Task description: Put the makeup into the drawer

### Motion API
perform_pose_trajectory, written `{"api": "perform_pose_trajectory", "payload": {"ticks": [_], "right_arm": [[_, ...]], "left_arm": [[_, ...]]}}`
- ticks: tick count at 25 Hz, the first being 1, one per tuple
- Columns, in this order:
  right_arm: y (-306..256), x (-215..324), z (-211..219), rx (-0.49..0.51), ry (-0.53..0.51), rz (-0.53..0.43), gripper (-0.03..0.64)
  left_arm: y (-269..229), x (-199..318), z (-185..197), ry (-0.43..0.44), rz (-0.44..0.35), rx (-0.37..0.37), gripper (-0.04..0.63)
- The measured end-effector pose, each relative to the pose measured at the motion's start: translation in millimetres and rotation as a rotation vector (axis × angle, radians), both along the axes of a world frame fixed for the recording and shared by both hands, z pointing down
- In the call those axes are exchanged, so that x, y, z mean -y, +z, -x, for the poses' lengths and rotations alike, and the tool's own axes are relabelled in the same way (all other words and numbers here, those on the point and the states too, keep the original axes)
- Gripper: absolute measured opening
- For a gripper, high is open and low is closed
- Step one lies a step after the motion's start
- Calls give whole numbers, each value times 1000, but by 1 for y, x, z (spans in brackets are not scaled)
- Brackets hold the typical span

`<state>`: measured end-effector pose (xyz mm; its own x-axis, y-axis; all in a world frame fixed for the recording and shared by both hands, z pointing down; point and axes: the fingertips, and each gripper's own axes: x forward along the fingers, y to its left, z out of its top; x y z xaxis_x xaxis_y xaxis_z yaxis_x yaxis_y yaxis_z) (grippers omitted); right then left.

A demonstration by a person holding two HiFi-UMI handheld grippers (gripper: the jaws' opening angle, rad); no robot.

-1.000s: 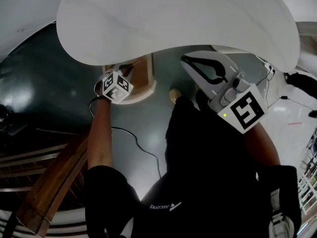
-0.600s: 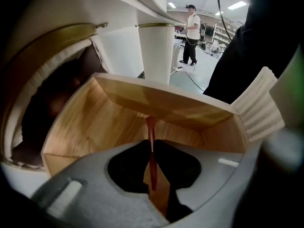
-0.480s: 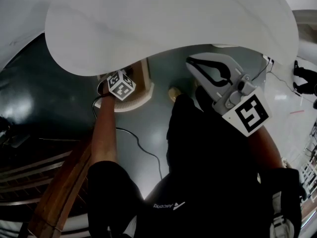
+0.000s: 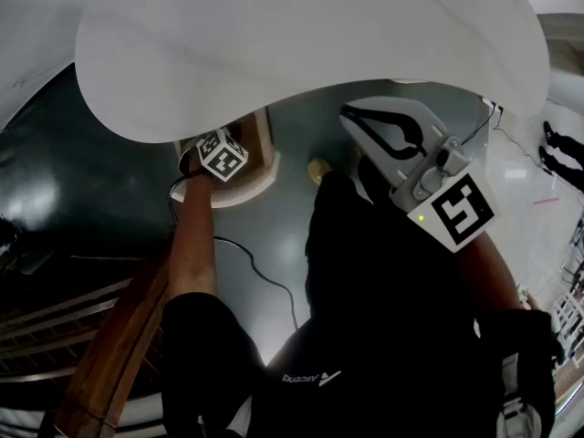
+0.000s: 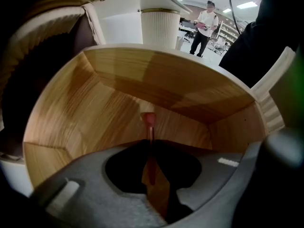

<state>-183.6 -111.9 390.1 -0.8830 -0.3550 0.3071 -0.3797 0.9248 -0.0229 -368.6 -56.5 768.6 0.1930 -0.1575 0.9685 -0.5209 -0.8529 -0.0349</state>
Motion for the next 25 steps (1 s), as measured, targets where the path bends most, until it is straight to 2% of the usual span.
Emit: {"api": "perform_pose_trajectory", "payload": {"ticks": [2,7,13,18,22,25], "right_arm": [[1,0,0,0,-5,1,3],[-1,0,1,6,-19,1,3],[-11,-4,3,33,-57,-7,3],[-25,-17,5,60,-75,-17,3],[-34,-18,3,95,-103,-35,3],[-41,-17,-1,116,-124,-52,3]], "left_arm": [[1,-1,-1,-1,7,1,79],[-10,1,0,2,-4,21,83],[-43,4,3,-10,-31,44,81],[-82,-16,5,-12,-57,52,81],[-118,-26,2,-57,-115,42,81],[-158,-25,-5,-112,-196,19,67]]}}
